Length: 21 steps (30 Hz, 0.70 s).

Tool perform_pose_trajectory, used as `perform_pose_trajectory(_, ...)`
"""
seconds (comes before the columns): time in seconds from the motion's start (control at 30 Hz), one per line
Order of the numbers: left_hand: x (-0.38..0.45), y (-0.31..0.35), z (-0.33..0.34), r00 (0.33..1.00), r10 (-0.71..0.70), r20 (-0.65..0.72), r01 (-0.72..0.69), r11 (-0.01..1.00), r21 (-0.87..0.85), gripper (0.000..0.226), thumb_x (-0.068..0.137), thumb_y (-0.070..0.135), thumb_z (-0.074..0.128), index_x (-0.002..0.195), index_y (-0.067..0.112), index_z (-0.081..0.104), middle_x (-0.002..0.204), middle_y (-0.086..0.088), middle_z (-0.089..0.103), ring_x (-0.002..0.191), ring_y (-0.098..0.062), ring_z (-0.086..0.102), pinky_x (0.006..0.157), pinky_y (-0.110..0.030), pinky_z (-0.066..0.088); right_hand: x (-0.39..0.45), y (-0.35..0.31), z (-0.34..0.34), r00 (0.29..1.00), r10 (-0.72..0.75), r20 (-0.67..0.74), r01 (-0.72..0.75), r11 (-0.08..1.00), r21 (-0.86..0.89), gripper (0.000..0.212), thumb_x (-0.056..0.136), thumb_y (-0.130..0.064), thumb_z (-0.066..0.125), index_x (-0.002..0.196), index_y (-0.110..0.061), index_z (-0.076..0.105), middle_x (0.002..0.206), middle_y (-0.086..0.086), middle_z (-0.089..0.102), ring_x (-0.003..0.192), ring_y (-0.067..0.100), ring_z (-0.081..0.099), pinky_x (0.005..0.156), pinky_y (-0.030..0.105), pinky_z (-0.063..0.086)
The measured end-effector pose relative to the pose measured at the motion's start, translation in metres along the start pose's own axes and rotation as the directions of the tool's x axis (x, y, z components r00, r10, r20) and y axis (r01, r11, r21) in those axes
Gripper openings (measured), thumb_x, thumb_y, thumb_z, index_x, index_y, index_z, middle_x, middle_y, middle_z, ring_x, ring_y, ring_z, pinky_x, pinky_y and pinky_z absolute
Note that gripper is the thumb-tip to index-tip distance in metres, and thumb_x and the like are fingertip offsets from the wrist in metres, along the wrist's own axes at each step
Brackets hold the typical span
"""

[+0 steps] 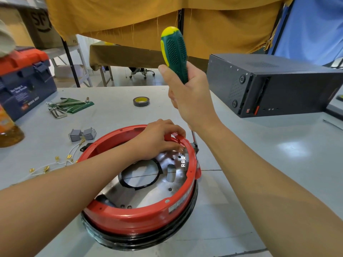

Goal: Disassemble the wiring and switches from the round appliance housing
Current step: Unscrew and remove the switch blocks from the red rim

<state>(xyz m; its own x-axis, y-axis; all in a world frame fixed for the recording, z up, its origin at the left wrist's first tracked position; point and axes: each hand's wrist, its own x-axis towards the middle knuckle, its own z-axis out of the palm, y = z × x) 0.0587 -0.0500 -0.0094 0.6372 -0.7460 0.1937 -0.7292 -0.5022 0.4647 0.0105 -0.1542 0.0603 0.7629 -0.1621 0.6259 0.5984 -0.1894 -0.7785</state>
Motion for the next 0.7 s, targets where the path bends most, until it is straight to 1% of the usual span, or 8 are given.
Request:
perform_pose_trajectory(0.1, -0.001, 0.0, 0.0, 1.0, 0.011, -0.007, -0.011, 1.0, -0.012, 0.023, 0.083, 0.031, 0.069, 0.105, 0.03, 0.061, 0.111, 0.0, 0.059, 0.103, -0.019, 0.048, 0.093, -0.033, 0.036, -0.003, -0.002, -0.002, 1.0, -0.012, 0.015, 0.011, 0.999, 0.03, 0.024, 0.095, -0.016, 0.057, 0.074, -0.025, 0.049, 0.05, -0.015, 0.039, 0.044, 0.003, 0.037, 0.046, 0.015, 0.03)
perform_pose_trajectory(0.17, -0.002, 0.0, -0.002, 1.0, 0.017, -0.008, -0.017, 1.0, -0.018, 0.029, 0.084, 0.031, 0.068, 0.112, 0.025, 0.062, 0.113, 0.0, 0.059, 0.103, -0.017, 0.048, 0.093, -0.03, 0.035, -0.005, -0.003, 0.0, 0.999, -0.025, 0.048, 0.025, 1.0, 0.002, 0.023, 0.094, -0.017, 0.057, 0.075, -0.026, 0.05, 0.05, -0.016, 0.04, 0.046, 0.004, 0.038, 0.047, 0.015, 0.03)
perform_pose_trajectory(0.27, -0.004, 0.002, -0.007, 0.999, 0.023, 0.035, -0.021, 0.998, -0.052, 0.035, 0.083, 0.027, 0.069, 0.118, 0.025, 0.062, 0.113, -0.001, 0.058, 0.104, -0.017, 0.05, 0.095, -0.037, 0.039, -0.007, -0.005, 0.002, 0.997, -0.018, 0.073, 0.019, 1.0, -0.007, 0.024, 0.094, -0.016, 0.057, 0.074, -0.027, 0.05, 0.05, -0.016, 0.04, 0.046, 0.004, 0.037, 0.048, 0.016, 0.03)
perform_pose_trajectory(0.4, -0.002, 0.004, -0.011, 0.992, 0.042, 0.12, -0.051, 0.996, 0.069, 0.039, 0.082, 0.031, 0.07, 0.119, 0.028, 0.059, 0.118, 0.0, 0.055, 0.108, -0.018, 0.046, 0.096, -0.038, 0.036, -0.007, -0.007, -0.003, 0.998, -0.024, 0.066, 0.019, 0.998, 0.061, 0.028, 0.095, -0.014, 0.056, 0.071, -0.026, 0.047, 0.05, -0.015, 0.038, 0.043, 0.003, 0.036, 0.045, 0.014, 0.029)
perform_pose_trajectory(0.47, 0.002, 0.004, -0.011, 0.989, 0.057, 0.134, -0.075, 0.988, 0.133, 0.039, 0.081, 0.034, 0.07, 0.118, 0.028, 0.059, 0.114, 0.0, 0.055, 0.105, -0.018, 0.047, 0.095, -0.037, 0.037, -0.006, -0.007, -0.006, 0.998, -0.011, 0.066, 0.002, 0.991, 0.133, 0.029, 0.095, -0.012, 0.055, 0.071, -0.024, 0.046, 0.048, -0.015, 0.037, 0.038, 0.002, 0.034, 0.04, 0.013, 0.028)
perform_pose_trajectory(0.53, 0.006, 0.004, -0.011, 0.987, 0.074, 0.144, -0.097, 0.982, 0.161, 0.036, 0.08, 0.032, 0.07, 0.114, 0.025, 0.061, 0.108, 0.001, 0.057, 0.101, -0.017, 0.049, 0.092, -0.033, 0.037, -0.004, -0.007, -0.009, 0.998, 0.014, 0.067, -0.026, 0.982, 0.188, 0.027, 0.096, -0.011, 0.053, 0.072, -0.02, 0.045, 0.047, -0.014, 0.037, 0.037, 0.002, 0.031, 0.037, 0.014, 0.027)
perform_pose_trajectory(0.6, 0.01, 0.003, -0.012, 0.984, 0.1, 0.15, -0.119, 0.985, 0.128, 0.032, 0.079, 0.028, 0.071, 0.109, 0.021, 0.063, 0.101, 0.003, 0.058, 0.095, -0.014, 0.05, 0.086, -0.026, 0.038, -0.002, -0.007, -0.01, 0.997, 0.03, 0.066, -0.044, 0.975, 0.217, 0.026, 0.097, -0.011, 0.052, 0.073, -0.019, 0.044, 0.047, -0.014, 0.036, 0.036, 0.002, 0.029, 0.036, 0.015, 0.026)
perform_pose_trajectory(0.7, 0.013, 0.001, -0.01, 0.98, 0.126, 0.151, -0.138, 0.988, 0.073, 0.026, 0.076, 0.023, 0.073, 0.101, 0.023, 0.063, 0.085, 0.014, 0.056, 0.081, -0.002, 0.05, 0.072, -0.012, 0.038, -0.001, -0.007, -0.01, 0.997, 0.038, 0.063, -0.052, 0.972, 0.231, 0.025, 0.097, -0.011, 0.051, 0.074, -0.019, 0.044, 0.045, -0.014, 0.037, 0.035, 0.001, 0.028, 0.035, 0.014, 0.025)
